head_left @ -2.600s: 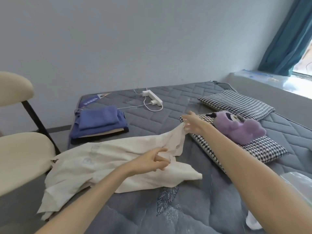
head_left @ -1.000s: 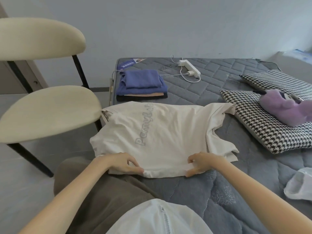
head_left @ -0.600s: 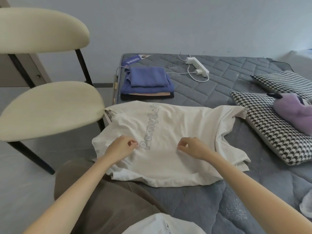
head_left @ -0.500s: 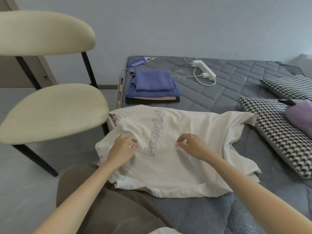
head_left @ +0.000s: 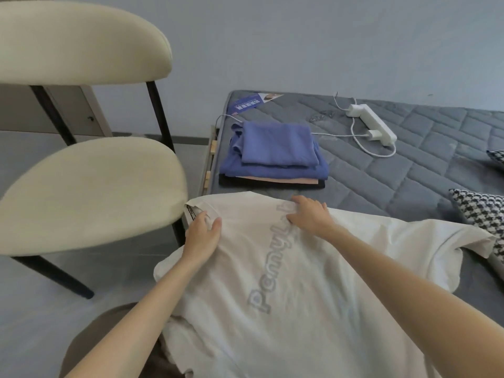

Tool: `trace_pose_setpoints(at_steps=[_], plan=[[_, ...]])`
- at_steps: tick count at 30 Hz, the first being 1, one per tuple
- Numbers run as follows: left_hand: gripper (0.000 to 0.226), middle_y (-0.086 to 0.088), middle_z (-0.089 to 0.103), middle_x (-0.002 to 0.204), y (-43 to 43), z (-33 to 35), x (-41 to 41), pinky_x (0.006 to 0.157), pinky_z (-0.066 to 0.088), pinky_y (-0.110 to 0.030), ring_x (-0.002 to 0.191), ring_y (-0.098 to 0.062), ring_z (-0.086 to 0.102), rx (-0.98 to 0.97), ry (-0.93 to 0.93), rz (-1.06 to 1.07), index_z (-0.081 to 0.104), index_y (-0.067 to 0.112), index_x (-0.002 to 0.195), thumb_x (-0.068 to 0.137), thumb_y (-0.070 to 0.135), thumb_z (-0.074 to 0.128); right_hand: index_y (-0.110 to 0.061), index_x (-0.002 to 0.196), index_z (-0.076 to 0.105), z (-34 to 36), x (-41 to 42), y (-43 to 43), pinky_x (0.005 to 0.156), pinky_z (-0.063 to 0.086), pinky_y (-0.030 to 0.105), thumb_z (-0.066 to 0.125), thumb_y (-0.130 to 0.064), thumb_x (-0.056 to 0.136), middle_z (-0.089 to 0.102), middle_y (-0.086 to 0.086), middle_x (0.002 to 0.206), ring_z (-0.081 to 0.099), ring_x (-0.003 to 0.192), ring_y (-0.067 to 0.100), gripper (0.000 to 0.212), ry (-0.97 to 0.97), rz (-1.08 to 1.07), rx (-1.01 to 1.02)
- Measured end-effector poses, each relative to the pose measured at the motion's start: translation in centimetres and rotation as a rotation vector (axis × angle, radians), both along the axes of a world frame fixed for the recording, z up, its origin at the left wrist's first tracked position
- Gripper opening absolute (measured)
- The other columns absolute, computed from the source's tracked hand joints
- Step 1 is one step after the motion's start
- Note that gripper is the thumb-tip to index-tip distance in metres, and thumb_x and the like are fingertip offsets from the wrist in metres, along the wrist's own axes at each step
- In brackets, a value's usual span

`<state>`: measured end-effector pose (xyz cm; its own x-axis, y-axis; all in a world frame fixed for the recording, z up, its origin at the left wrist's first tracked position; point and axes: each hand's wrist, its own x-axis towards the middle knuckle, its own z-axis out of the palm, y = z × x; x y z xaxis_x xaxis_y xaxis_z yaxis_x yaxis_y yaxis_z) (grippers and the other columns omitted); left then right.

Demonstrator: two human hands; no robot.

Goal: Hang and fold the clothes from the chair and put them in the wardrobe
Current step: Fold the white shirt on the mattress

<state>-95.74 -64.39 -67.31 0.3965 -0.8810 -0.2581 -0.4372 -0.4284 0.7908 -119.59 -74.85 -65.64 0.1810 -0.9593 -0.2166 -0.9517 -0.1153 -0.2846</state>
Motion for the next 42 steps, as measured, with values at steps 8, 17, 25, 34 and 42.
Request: trace_pose_setpoints(at_steps=[8, 17, 25, 34, 42], plan=[[0.070, -0.007, 0.057, 0.130, -4.6, -1.0, 1.9, 0.103, 0.042, -0.036, 0.116, -0.028, 0.055, 0.023, 0.551, 0.402, 0.050, 0.009, 0.135, 0.080, 0.047, 0.070, -0.020, 0.088, 0.061, 0.9, -1.3, 4.1, 0.073, 0.045, 0.030, 0.068, -0.018, 0.078, 0.058, -0.010, 0.084, 0.054, 0.077, 0.011, 0.012, -0.324, 0.340, -0.160], [0.013, -0.003, 0.055, 0.079, -4.2, -1.6, 2.1, 0.065, 0.041, -0.028, 0.079, -0.021, 0.051, -0.202, 0.438, 0.386, 0.058, 0.014, 0.081, 0.088, 0.020, 0.067, -0.019, 0.094, 0.052, 0.6, -0.1, 2.9, 0.070, 0.042, 0.025, 0.059, -0.021, 0.093, 0.063, -0.002, 0.072, 0.055, 0.062, 0.009, 0.007, -0.492, 0.067, 0.136], [0.009, 0.008, 0.049, 0.070, -3.1, 3.5, 3.1, 0.062, 0.036, -0.022, 0.069, -0.010, 0.044, -0.436, 0.397, 0.200, 0.064, 0.015, 0.097, 0.088, 0.016, 0.067, -0.023, 0.085, 0.064, 2.6, 1.0, 2.6, 0.049, 0.030, 0.019, 0.064, -0.037, 0.078, 0.049, -0.011, 0.066, 0.040, 0.058, 0.006, 0.016, -0.335, 0.231, 0.709], [0.021, 0.001, 0.062, 0.092, -3.6, 10.0, 3.5, 0.068, 0.047, -0.011, 0.089, -0.011, 0.056, -0.521, 0.461, 0.169, 0.066, 0.012, 0.107, 0.088, 0.021, 0.068, -0.015, 0.089, 0.050, 8.0, 0.4, 2.4, 0.059, 0.033, 0.018, 0.072, -0.023, 0.084, 0.050, -0.007, 0.082, 0.045, 0.072, 0.009, 0.024, -0.524, 0.155, 0.348], [0.018, -0.004, 0.041, 0.077, -5.3, 14.5, 3.7, 0.073, 0.037, -0.032, 0.075, -0.017, 0.040, -0.522, 0.419, 0.214, 0.064, 0.013, 0.090, 0.083, 0.026, 0.074, -0.018, 0.082, 0.054, 12.3, -0.8, 0.6, 0.051, 0.034, 0.019, 0.072, -0.015, 0.085, 0.053, -0.005, 0.064, 0.045, 0.055, 0.010, 0.019, -0.845, -0.060, 0.363]])
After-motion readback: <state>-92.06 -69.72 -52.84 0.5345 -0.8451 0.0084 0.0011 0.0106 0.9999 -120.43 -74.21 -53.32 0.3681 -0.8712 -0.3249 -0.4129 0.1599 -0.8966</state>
